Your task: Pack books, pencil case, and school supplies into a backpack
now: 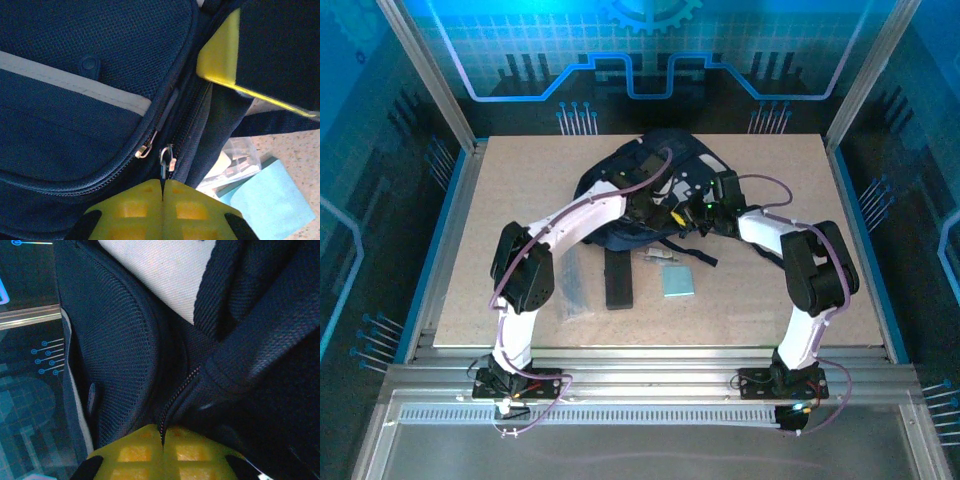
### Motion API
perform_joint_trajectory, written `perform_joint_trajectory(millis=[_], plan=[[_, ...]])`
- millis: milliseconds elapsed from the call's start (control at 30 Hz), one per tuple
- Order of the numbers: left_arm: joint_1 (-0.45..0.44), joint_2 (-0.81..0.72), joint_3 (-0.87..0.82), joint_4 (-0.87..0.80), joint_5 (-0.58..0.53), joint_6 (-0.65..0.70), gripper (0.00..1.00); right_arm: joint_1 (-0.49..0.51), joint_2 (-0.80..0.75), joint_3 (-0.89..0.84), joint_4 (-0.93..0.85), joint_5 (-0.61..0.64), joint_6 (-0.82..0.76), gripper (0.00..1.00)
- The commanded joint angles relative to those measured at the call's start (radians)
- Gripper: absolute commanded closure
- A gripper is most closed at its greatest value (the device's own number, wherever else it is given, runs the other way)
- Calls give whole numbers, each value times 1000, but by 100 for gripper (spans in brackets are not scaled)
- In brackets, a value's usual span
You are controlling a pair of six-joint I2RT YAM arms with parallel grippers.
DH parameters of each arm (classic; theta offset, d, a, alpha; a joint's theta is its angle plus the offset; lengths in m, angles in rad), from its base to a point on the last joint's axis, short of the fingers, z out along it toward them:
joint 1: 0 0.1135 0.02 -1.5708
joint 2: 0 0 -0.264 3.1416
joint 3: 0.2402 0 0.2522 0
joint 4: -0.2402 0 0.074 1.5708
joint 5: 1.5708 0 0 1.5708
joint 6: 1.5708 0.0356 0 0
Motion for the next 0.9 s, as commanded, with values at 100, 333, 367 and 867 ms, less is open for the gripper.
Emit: perform_joint_trajectory(millis=[100,333,367,867], plan=[[3,-96,-150,8,-174,84,100,-63,-101,6,-44,118,-101,100],[61,-138,-222,-5,-236,79,100,-106,-129,16,-99,148,-163,100],[63,-145,-226,-3,-235,80,100,-106,-124,17,-99,144,-165,100],[104,-196,-360,64,-197,73,100,-153,-89,67,-146,112,-232,100]])
